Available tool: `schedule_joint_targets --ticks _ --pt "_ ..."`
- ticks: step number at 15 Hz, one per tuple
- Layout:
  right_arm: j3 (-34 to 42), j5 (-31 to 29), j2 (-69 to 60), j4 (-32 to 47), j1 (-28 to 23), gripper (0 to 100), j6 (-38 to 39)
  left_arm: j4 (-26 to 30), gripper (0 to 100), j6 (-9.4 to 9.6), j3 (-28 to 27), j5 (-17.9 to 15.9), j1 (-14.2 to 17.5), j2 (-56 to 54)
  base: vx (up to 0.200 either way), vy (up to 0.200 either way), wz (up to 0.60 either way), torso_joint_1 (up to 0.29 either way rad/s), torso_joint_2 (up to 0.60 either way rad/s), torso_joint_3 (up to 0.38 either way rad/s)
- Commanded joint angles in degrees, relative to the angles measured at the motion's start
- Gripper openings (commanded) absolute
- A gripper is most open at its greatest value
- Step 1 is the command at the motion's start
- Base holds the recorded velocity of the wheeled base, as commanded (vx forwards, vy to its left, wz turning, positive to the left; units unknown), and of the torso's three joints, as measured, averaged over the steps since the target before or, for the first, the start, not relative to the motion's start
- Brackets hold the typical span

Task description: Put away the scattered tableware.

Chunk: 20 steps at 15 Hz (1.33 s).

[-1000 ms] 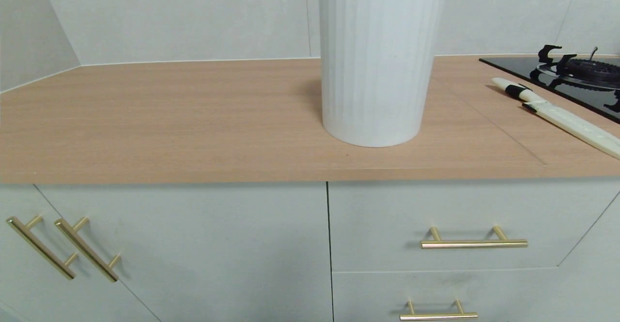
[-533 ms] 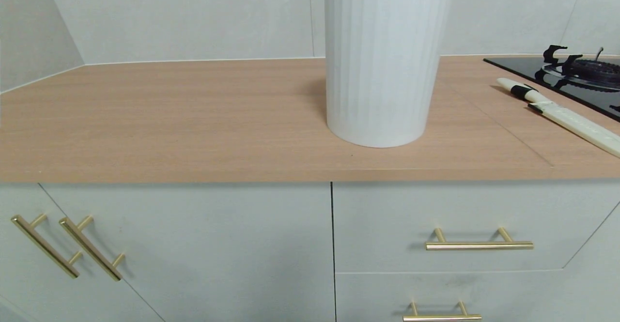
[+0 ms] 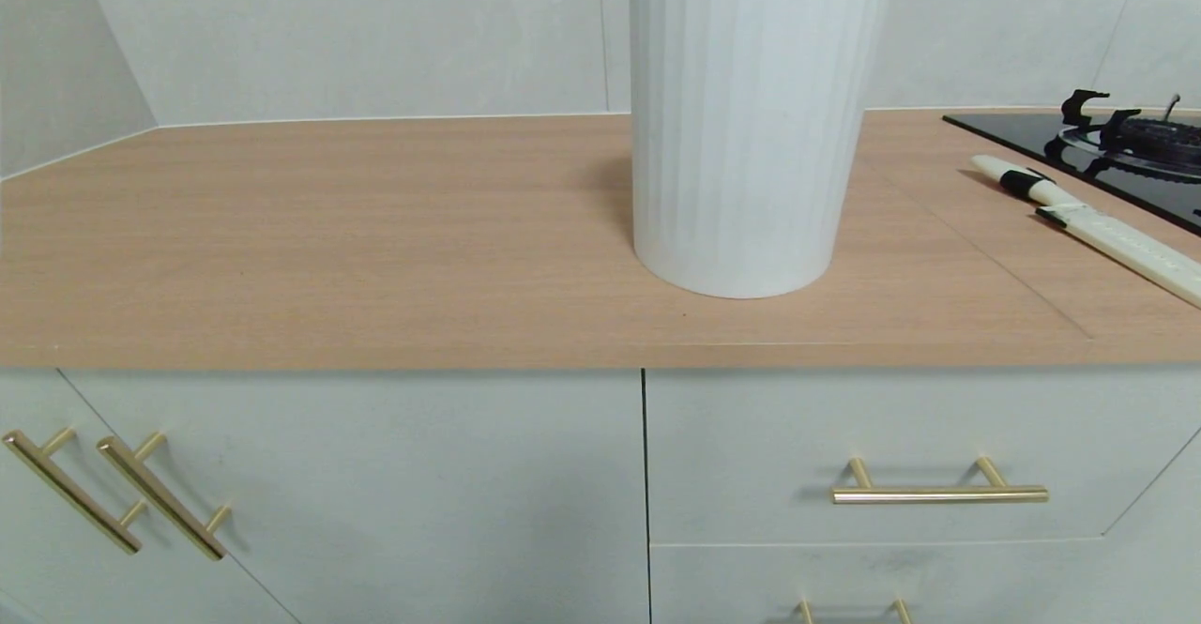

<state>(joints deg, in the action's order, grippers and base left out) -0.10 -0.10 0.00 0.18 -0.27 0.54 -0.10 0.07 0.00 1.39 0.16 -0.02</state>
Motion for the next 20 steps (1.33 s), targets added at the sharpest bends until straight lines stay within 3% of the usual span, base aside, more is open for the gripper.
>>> schedule_joint_targets --ticks 1,8,20 --pt "0.01 0.01 0.09 -0.01 0.0 100 -0.01 -0.08 100 0.01 0.0 0.02 0.02 0.02 0.0 0.0 0.0 0.0 0.0 0.0" --pt "0.01 0.01 0.09 -0.01 0.0 100 -0.01 0.01 100 0.01 0.0 0.02 0.02 0.02 0.0 0.0 0.0 0.036 -0.13 -0.142" --pt "0.01 0.01 0.09 -0.01 0.0 100 -0.01 -0.08 100 0.01 0.0 0.02 0.02 0.02 0.0 0.0 0.0 0.159 -0.48 -0.303"
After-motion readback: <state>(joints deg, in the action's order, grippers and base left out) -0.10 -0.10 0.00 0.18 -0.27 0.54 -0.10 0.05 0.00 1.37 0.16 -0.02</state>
